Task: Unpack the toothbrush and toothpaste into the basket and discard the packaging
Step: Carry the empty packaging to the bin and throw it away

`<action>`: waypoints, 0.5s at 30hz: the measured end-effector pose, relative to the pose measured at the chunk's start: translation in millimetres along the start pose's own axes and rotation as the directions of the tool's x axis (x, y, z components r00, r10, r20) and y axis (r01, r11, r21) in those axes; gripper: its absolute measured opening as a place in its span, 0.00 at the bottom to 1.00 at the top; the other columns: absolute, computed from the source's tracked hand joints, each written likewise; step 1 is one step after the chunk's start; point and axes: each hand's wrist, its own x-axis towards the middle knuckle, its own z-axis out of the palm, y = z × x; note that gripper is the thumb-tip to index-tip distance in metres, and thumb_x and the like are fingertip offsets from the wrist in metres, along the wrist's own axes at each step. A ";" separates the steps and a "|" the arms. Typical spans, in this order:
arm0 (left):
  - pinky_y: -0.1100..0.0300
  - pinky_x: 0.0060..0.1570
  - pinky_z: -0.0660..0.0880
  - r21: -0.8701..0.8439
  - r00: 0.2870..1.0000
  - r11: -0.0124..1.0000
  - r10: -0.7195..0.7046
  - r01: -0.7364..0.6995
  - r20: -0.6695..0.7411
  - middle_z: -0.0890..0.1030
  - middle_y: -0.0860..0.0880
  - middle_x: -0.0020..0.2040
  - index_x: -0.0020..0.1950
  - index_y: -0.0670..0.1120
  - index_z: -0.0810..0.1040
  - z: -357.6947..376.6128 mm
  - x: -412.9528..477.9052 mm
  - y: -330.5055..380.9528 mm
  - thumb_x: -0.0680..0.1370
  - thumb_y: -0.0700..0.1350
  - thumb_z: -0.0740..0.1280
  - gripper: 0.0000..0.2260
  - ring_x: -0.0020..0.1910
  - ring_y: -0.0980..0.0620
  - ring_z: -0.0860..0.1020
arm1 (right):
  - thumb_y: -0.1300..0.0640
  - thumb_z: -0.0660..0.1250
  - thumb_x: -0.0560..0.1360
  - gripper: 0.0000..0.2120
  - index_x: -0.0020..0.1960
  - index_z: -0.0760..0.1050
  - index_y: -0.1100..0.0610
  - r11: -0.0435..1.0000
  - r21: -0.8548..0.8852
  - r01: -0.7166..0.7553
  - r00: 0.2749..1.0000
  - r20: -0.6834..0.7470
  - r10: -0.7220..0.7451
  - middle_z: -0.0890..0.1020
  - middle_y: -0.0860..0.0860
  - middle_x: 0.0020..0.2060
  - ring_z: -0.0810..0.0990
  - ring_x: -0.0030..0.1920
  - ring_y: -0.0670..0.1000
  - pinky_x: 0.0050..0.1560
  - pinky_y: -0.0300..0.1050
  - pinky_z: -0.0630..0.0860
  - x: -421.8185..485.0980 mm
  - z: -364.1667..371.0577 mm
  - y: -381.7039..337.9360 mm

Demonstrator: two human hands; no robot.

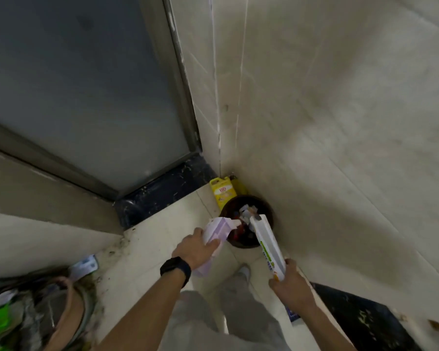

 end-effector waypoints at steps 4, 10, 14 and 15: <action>0.50 0.57 0.73 -0.046 0.994 0.996 -0.072 0.076 0.082 0.78 0.44 0.60 0.69 0.50 0.67 21.1 57.4 4.5 0.75 0.69 0.58 0.31 0.57 0.42 0.76 | 0.53 0.70 0.71 0.32 0.69 0.58 0.54 0.997 -0.021 -0.068 0.995 0.071 0.069 0.73 0.53 0.54 0.79 0.49 0.58 0.49 0.52 0.79 54.1 12.2 7.0; 0.43 0.64 0.69 0.012 0.984 0.992 -0.126 0.126 0.122 0.71 0.43 0.70 0.75 0.57 0.60 77.3 156.1 -3.9 0.72 0.75 0.52 0.37 0.65 0.38 0.72 | 0.57 0.67 0.77 0.23 0.66 0.60 0.54 0.993 -0.029 -0.113 0.990 0.077 0.114 0.77 0.56 0.53 0.77 0.42 0.56 0.40 0.47 0.75 141.8 54.2 25.5; 0.43 0.63 0.69 0.030 0.975 0.984 -0.177 0.175 0.135 0.66 0.39 0.71 0.78 0.54 0.53 121.0 225.4 -8.1 0.78 0.65 0.55 0.31 0.66 0.36 0.70 | 0.52 0.65 0.79 0.25 0.73 0.60 0.51 0.993 -0.044 -0.111 0.991 0.065 0.114 0.81 0.56 0.56 0.82 0.46 0.58 0.41 0.46 0.75 202.4 93.0 38.1; 0.41 0.64 0.70 0.028 0.973 0.983 -0.181 0.179 0.142 0.65 0.38 0.71 0.77 0.55 0.52 138.8 248.0 -13.5 0.77 0.63 0.55 0.31 0.65 0.34 0.70 | 0.51 0.64 0.79 0.25 0.73 0.61 0.51 0.991 -0.046 -0.128 0.989 0.064 0.130 0.80 0.56 0.57 0.82 0.48 0.58 0.42 0.46 0.75 223.0 108.0 42.9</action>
